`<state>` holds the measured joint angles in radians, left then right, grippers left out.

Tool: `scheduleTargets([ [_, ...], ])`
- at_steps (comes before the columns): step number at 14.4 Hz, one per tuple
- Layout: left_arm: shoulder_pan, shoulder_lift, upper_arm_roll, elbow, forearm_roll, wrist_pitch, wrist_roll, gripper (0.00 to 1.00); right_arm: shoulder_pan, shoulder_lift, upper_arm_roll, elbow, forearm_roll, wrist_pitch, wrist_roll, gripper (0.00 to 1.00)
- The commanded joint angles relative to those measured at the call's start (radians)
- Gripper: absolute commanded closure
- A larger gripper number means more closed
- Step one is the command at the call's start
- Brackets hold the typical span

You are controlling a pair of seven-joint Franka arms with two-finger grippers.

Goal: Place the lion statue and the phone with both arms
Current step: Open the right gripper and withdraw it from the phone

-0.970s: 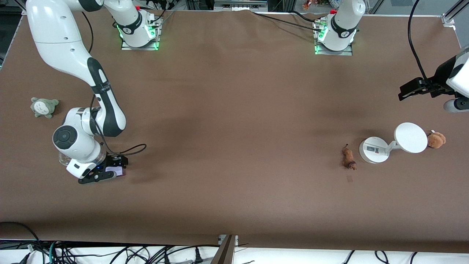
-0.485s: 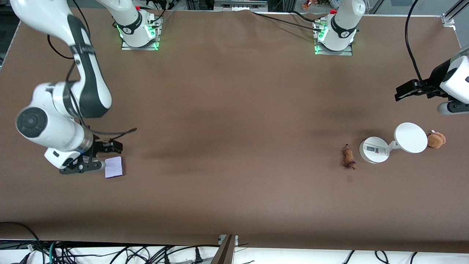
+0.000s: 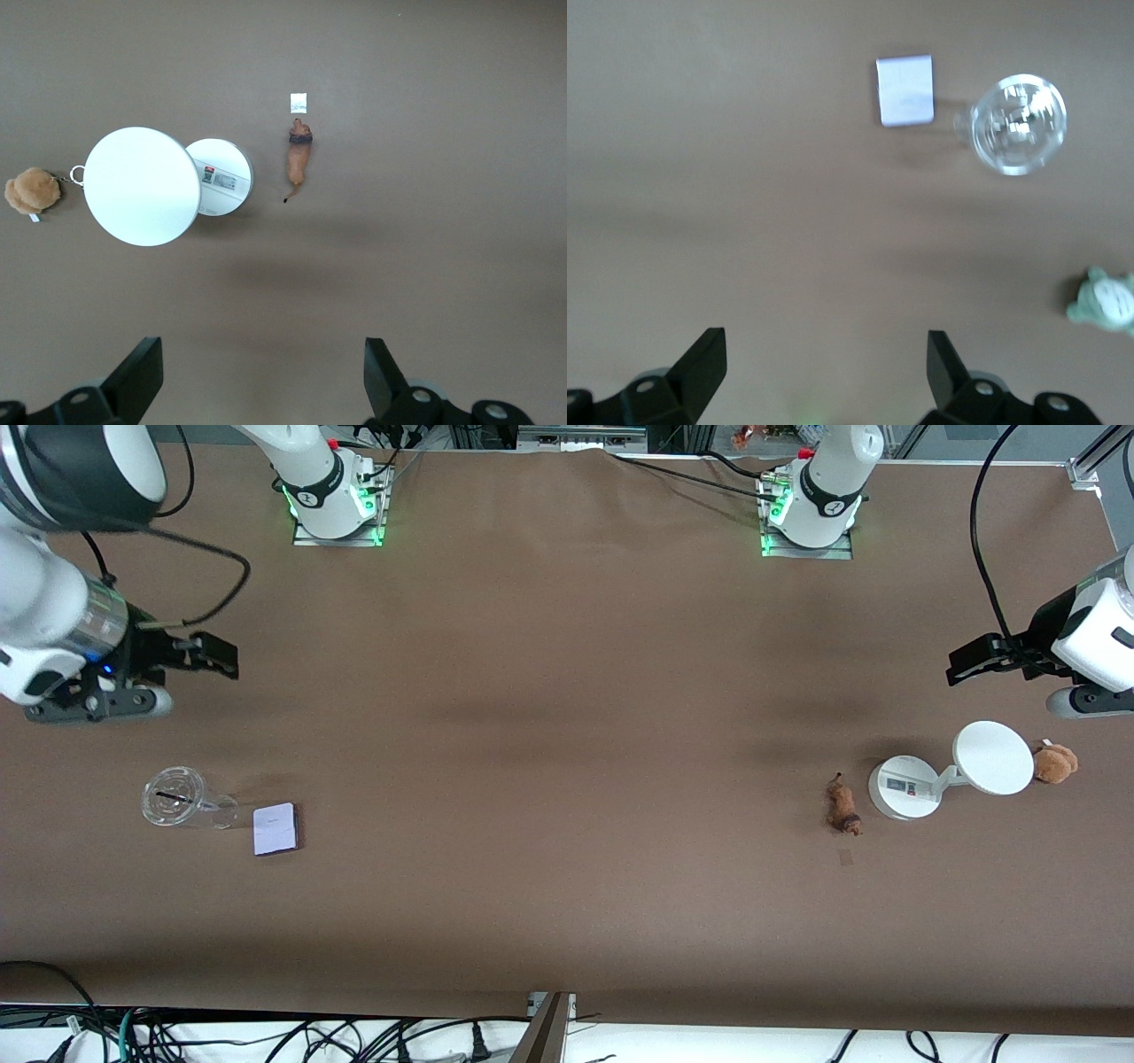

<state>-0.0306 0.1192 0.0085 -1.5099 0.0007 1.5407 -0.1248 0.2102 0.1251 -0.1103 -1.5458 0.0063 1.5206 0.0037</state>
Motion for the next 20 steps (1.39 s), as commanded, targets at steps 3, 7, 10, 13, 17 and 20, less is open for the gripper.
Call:
scheduleTargets([
  [3, -0.009, 0.011, -0.01, 0.022, 0.004, 0.004, 0.014, 0.0, -0.002, -0.048, 0.014, -0.023, -0.022, -0.075, 0.033, 0.0],
  [7, -0.009, 0.013, -0.016, 0.02, 0.002, 0.007, 0.016, 0.0, -0.002, -0.051, 0.017, -0.027, -0.035, -0.122, 0.041, 0.0],
  [10, -0.014, 0.019, -0.021, 0.016, 0.001, 0.027, 0.014, 0.0, -0.064, -0.088, 0.021, -0.059, -0.031, -0.114, 0.032, 0.0],
  [13, -0.014, 0.034, -0.019, 0.016, 0.002, 0.025, 0.025, 0.0, -0.188, -0.113, 0.063, -0.068, -0.022, -0.083, -0.013, 0.0],
  [17, -0.003, 0.028, -0.018, 0.016, 0.004, 0.013, 0.048, 0.0, -0.199, -0.122, 0.064, -0.06, -0.025, -0.088, -0.024, 0.0],
  [20, -0.003, 0.028, -0.019, 0.017, 0.018, 0.015, 0.053, 0.0, -0.198, -0.108, 0.066, -0.047, -0.02, -0.089, -0.024, 0.0],
])
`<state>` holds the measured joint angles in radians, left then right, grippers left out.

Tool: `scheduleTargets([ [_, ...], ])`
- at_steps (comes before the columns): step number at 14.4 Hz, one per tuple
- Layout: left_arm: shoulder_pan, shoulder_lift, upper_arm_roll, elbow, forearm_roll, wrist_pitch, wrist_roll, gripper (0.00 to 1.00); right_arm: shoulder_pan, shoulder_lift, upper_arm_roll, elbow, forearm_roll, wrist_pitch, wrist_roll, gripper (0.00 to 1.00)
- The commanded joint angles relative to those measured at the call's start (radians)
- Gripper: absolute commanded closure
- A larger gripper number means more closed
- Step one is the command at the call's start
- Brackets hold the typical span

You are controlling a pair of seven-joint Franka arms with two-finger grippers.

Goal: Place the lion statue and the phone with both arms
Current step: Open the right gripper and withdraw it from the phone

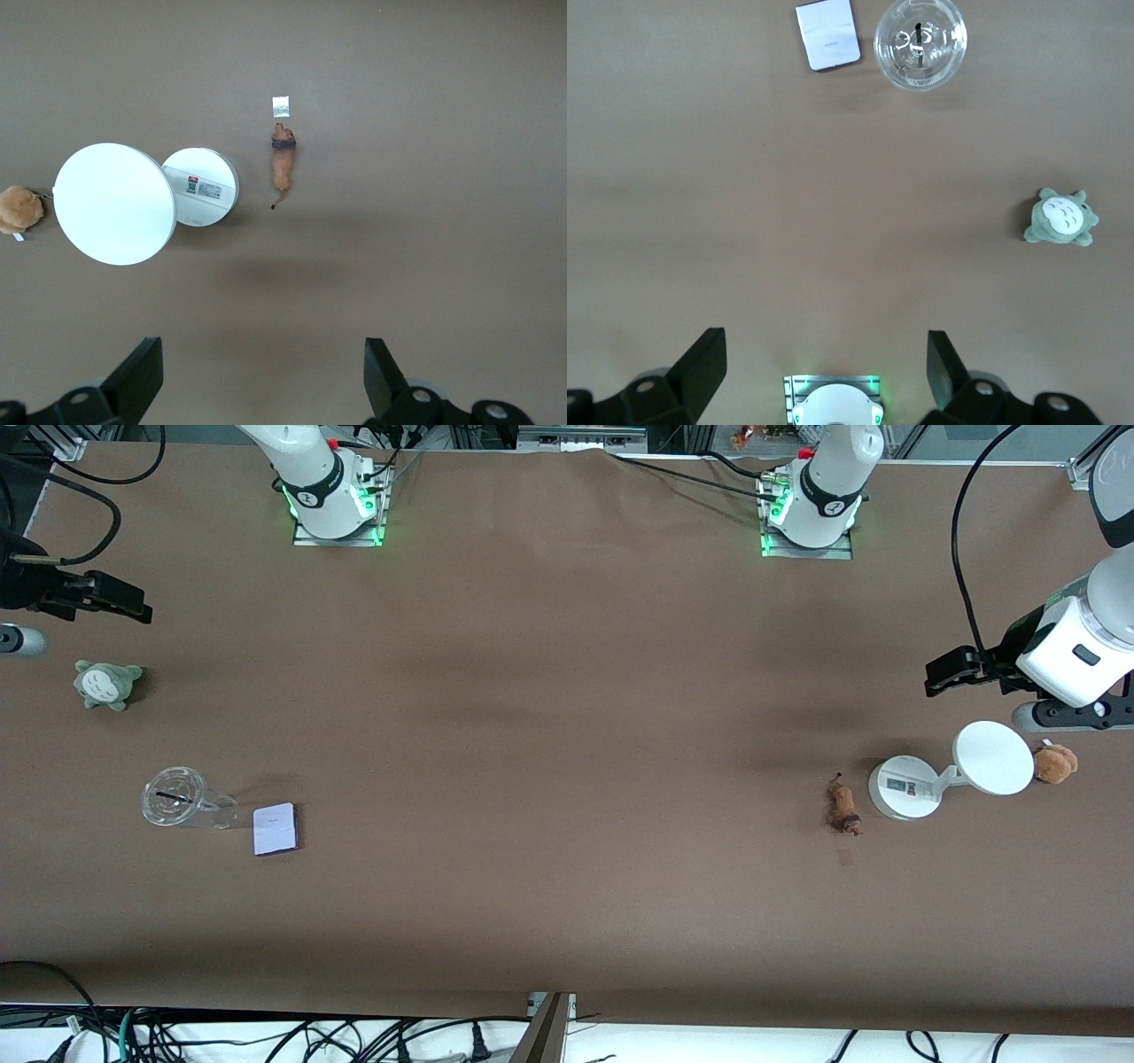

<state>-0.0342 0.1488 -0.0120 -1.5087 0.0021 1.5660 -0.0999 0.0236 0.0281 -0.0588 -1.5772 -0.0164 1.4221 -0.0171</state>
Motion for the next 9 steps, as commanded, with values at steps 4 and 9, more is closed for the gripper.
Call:
scheduleTargets([
  [4, 0.005, -0.006, 0.007, 0.016, 0.016, -0.015, 0.026, 0.0, -0.005, 0.013, 0.016, 0.028, 0.004, -0.003, -0.004, 0.0],
  [9, 0.008, -0.009, 0.006, 0.021, 0.03, -0.014, 0.02, 0.0, -0.008, 0.021, 0.014, 0.045, 0.004, 0.001, -0.006, 0.0],
])
